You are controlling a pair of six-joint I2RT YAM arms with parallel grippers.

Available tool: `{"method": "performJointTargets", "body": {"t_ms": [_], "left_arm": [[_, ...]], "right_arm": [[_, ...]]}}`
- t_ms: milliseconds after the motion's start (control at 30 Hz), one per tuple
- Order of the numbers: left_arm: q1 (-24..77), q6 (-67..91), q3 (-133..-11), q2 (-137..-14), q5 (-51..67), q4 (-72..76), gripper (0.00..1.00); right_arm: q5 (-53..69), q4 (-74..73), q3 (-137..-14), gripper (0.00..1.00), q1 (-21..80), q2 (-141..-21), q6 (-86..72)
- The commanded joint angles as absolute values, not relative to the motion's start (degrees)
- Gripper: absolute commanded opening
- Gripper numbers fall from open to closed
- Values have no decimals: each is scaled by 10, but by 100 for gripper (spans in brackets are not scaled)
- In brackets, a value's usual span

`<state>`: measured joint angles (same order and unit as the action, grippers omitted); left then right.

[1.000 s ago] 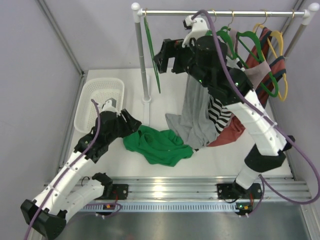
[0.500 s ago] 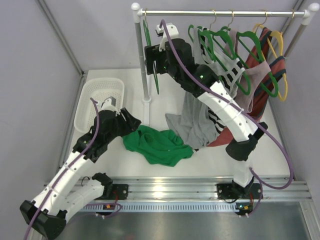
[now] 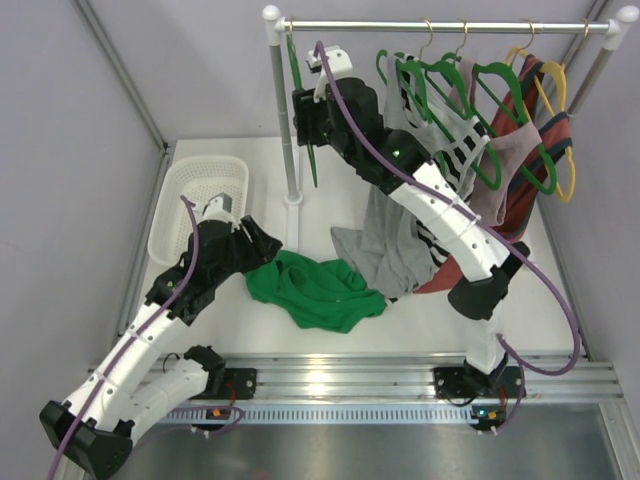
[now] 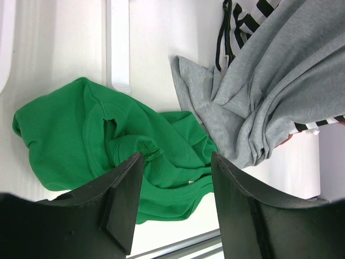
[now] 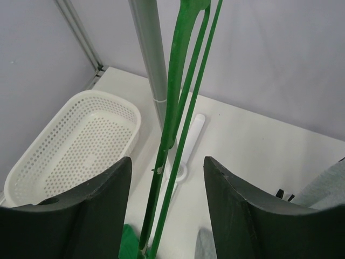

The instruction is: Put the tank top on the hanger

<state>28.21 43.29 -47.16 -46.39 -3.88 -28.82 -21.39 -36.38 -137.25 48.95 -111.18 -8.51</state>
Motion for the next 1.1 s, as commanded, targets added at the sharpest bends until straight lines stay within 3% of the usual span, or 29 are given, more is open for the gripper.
{"method": "performJointTargets", "body": {"t_ms": [0,233,533,567,1067], "left_arm": [[283,427,-485,-461,-33,-291,58],[283,427,-486,-455,-37,-297,58],[283,427,-482,-456,-37,-296,58],[283,428,-482,-456,-36,-296,57],[283,428,-478,-458,-33,-291,57]], "right_arm": [[-221,-345,-1387,56,483,-1126,-74],[-219,-345,-1387,46,482,-1134,-71],[-239,-333,-1384,9,482,-1125,-60],[-248,-331,-1384,0,482,-1122,-57],[-305,-279,-1347,0,482,-1074,-16]]}}
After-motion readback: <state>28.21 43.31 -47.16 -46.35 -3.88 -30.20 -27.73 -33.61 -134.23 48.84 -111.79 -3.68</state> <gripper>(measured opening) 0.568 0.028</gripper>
